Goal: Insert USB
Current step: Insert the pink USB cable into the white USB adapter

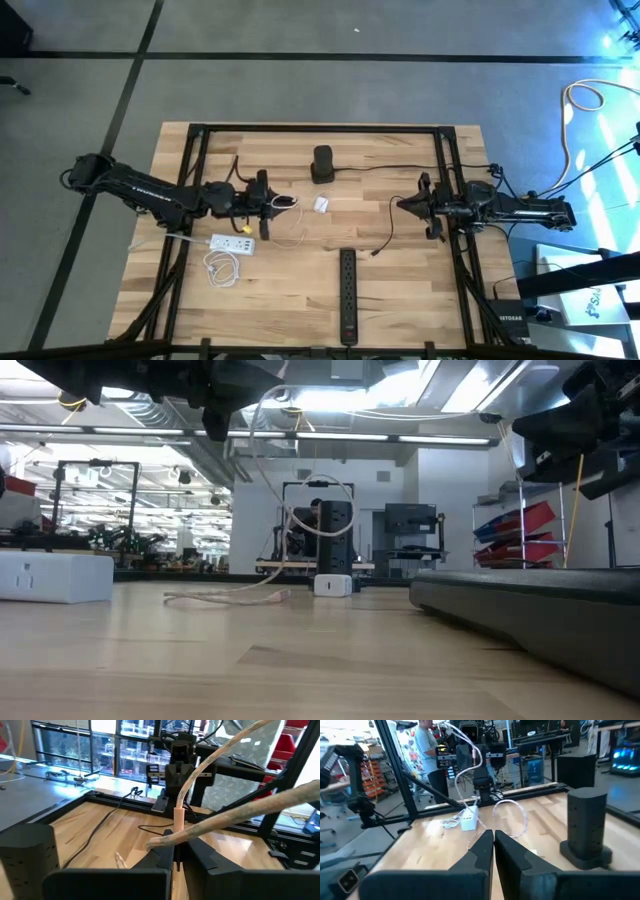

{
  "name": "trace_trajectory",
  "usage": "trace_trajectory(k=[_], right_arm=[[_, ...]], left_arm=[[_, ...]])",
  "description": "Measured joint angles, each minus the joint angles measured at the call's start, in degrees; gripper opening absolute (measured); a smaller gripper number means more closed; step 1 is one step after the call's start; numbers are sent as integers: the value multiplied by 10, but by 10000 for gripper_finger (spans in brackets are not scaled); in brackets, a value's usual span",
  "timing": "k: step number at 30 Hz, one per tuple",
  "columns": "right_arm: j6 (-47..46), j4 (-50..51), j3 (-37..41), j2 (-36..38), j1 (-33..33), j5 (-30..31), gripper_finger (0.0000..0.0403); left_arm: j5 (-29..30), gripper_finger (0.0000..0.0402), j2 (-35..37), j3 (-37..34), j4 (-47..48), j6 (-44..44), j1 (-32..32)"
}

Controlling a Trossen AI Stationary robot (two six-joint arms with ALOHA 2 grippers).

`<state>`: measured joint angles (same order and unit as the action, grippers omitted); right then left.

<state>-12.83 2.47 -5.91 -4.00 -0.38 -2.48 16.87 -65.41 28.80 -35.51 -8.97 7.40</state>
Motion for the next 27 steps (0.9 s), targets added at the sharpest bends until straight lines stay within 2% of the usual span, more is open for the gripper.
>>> trace_trajectory(k=[5, 15, 18, 22, 27], right_arm=[[-5, -55, 0, 0, 0, 4, 1], [-19, -174, -1, -4, 0, 58, 1], [-9, -192, -18, -16, 0, 37, 1], [-4, -179, -22, -72, 0, 23, 1], [-2, -217, -24, -187, 0, 50, 1]], left_arm=[[30, 3, 0, 0, 0, 2, 1], [76, 3, -3, 0, -15, 17, -12], [102, 3, -3, 0, -26, 6, -16], [110, 3, -3, 0, -48, -5, -20], [117, 4, -5, 0, -36, -29, -19]])
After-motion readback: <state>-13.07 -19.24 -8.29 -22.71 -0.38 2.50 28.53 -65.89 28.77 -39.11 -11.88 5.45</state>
